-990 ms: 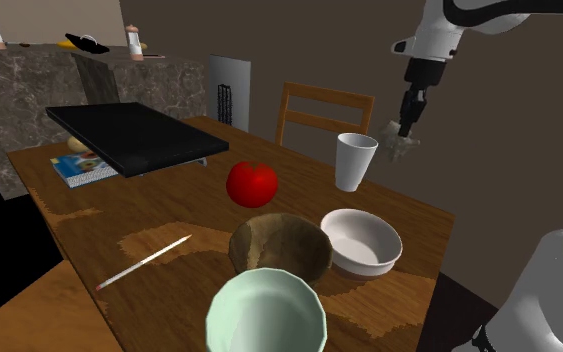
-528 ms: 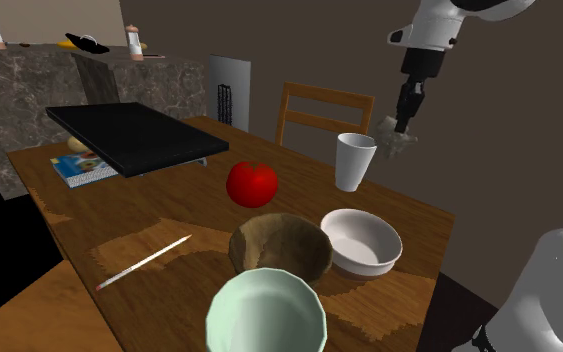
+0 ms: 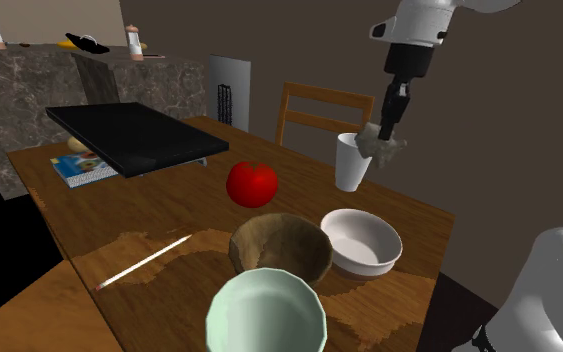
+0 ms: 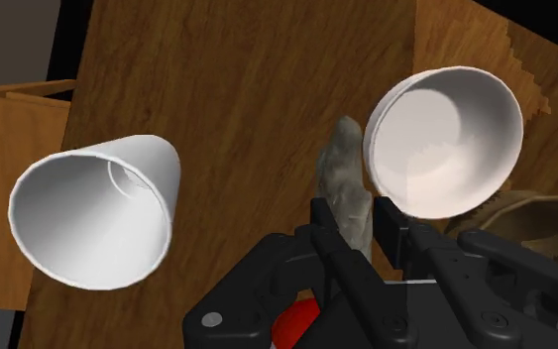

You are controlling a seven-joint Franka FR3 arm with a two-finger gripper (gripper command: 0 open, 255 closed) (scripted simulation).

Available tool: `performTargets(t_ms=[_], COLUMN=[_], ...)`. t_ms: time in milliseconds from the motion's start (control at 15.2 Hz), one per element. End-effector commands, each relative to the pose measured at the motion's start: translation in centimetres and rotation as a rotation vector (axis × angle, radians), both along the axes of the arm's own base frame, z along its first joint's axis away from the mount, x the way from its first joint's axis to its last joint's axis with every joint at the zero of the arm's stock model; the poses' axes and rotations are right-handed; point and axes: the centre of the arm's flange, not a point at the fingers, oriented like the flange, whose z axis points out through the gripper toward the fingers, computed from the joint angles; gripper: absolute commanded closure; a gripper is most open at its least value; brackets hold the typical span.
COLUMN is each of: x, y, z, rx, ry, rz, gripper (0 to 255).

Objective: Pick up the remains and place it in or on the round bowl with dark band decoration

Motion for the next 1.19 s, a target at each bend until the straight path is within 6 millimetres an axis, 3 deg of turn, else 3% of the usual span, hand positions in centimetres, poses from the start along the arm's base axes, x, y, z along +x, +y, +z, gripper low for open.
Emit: performTargets(t_ms=[0, 1122], x=[-0.5, -3.5], y=[3.1, 25.3], z=[0.3, 1.6], rx=[0.0, 0.0], ry=[0.0, 0.0], rz=[-0.001, -0.001], gripper=[255, 255])
